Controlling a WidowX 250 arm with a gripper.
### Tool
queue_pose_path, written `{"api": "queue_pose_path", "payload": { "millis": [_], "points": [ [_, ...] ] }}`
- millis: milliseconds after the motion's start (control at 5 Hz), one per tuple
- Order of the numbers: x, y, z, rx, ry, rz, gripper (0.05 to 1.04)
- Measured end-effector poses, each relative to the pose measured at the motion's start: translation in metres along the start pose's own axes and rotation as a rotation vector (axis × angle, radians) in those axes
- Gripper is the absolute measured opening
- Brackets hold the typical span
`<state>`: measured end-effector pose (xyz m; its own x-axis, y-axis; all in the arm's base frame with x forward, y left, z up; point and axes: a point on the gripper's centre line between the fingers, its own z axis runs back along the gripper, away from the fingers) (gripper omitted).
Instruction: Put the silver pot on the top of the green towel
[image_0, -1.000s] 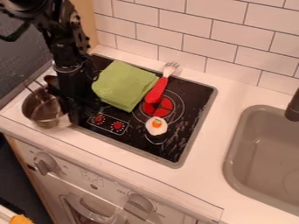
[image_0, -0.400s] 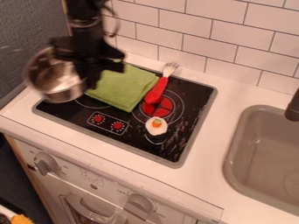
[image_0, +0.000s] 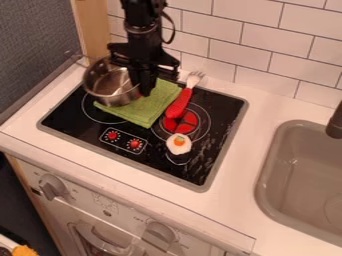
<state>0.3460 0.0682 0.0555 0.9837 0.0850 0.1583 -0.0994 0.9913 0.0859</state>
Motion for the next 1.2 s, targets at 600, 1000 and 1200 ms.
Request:
{"api": "queue_pose_path", "payload": {
  "millis": [600,1000,1200],
  "points": [
    [0.003,-0.008,-0.003,-0.016,0.018,-0.032,0.285],
    [0.006,-0.017,0.038,-0.003,-0.011,-0.048,0.881],
    [0.003,-0.02,0.057,-0.033,-0.039,-0.026,1.009]
  ]
}}
